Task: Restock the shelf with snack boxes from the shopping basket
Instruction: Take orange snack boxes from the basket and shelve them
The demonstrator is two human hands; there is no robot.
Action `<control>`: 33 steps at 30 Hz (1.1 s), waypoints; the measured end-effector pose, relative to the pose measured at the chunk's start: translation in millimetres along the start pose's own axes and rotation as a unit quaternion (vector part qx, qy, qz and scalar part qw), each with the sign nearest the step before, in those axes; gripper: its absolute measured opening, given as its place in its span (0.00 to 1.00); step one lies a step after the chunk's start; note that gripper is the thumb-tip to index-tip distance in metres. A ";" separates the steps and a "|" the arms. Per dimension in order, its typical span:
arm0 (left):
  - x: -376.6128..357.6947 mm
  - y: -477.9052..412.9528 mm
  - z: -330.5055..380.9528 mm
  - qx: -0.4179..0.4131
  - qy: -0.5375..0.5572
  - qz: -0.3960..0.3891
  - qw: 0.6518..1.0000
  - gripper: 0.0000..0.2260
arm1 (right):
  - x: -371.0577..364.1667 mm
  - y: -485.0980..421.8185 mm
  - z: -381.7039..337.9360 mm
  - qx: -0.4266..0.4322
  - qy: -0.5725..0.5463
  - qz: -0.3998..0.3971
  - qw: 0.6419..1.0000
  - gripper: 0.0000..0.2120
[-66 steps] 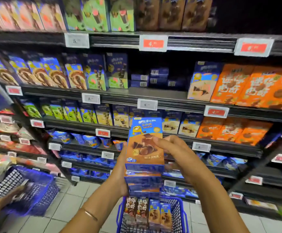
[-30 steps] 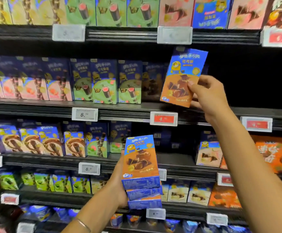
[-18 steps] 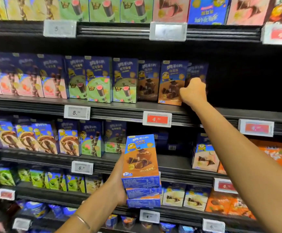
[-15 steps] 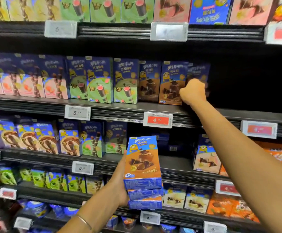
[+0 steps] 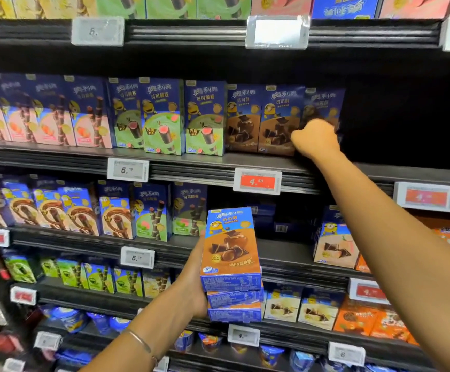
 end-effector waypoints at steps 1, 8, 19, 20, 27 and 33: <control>0.7 0.2 0.6 -0.002 0.000 -0.002 1.000 0.28 | 7.7 9.6 3.6 -0.008 -0.018 0.021 1.000 0.15; 6.1 -3.7 -5.4 -0.021 0.016 -0.008 1.000 0.28 | 13.2 145.0 -13.7 0.126 -0.359 -0.021 0.925 0.09; 16.1 0.5 3.8 -0.125 0.020 0.003 0.992 0.34 | -124.2 228.3 23.7 0.058 -0.233 -0.361 0.901 0.21; 15.9 1.9 4.3 -0.132 0.010 0.003 0.991 0.35 | -125.7 231.9 22.6 0.065 -0.241 -0.371 0.895 0.18; 14.2 5.2 8.4 -0.154 -0.002 -0.011 0.988 0.38 | -112.8 230.9 20.0 0.062 -0.284 -0.353 0.889 0.15; 16.3 2.8 4.8 -0.136 0.012 -0.012 0.991 0.37 | -66.0 223.0 5.3 0.112 -0.309 -0.291 0.898 0.16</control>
Point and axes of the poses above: each hand's wrist, its own y-axis away from the middle knuckle, its own x-axis out of the back of the hand, z = x × y, the point moved 10 cm from there along -y, towards the middle knuckle, and after that the axes turned 10 degrees about y, right-handed, at the moved point
